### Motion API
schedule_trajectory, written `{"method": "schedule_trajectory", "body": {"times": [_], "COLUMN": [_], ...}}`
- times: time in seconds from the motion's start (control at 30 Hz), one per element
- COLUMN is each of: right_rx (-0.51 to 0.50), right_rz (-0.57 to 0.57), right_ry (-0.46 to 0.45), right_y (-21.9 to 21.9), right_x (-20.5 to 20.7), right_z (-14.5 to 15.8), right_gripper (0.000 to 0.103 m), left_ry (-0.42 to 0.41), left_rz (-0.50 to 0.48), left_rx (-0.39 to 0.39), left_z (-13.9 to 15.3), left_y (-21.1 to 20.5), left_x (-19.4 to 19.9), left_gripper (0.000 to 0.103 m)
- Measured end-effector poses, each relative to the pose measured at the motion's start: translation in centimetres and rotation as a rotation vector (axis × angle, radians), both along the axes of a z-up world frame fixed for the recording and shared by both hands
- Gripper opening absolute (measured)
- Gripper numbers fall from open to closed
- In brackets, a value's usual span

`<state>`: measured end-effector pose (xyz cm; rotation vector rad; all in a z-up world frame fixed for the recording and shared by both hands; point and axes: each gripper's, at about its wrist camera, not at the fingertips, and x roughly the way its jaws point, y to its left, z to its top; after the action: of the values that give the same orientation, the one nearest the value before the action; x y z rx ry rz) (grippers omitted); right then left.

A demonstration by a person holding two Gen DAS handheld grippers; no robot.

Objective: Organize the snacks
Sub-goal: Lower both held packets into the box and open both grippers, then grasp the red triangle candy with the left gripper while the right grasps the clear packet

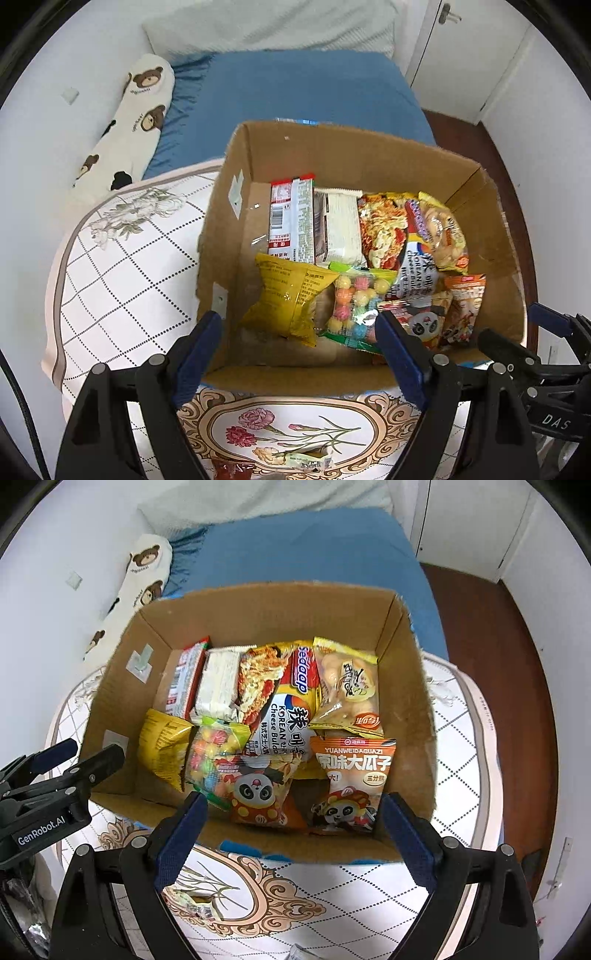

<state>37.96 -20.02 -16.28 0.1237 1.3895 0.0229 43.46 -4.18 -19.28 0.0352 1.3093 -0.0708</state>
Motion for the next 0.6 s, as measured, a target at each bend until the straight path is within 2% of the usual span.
{"method": "schedule_trajectory", "body": {"times": [0.27, 0.47, 0.6], "right_rx": [-0.004, -0.006, 0.051], "right_rz": [-0.021, -0.032, -0.056], "right_ry": [-0.121, -0.196, -0.236], "right_y": [-0.1, 0.2, 0.1], "right_x": [-3.5, -6.4, -8.9], "right_z": [4.0, 6.7, 8.3], "right_gripper": [0.097, 0.097, 0.097], "left_ry": [-0.129, -0.196, -0.231], "left_rz": [-0.015, -0.028, -0.015], "left_rx": [-0.012, -0.031, -0.046], "left_z": [4.0, 6.6, 8.0], "left_y": [-0.3, -0.7, 0.0], "left_x": [-3.9, -6.9, -9.0], "left_gripper": [0.084, 0.084, 0.084]}}
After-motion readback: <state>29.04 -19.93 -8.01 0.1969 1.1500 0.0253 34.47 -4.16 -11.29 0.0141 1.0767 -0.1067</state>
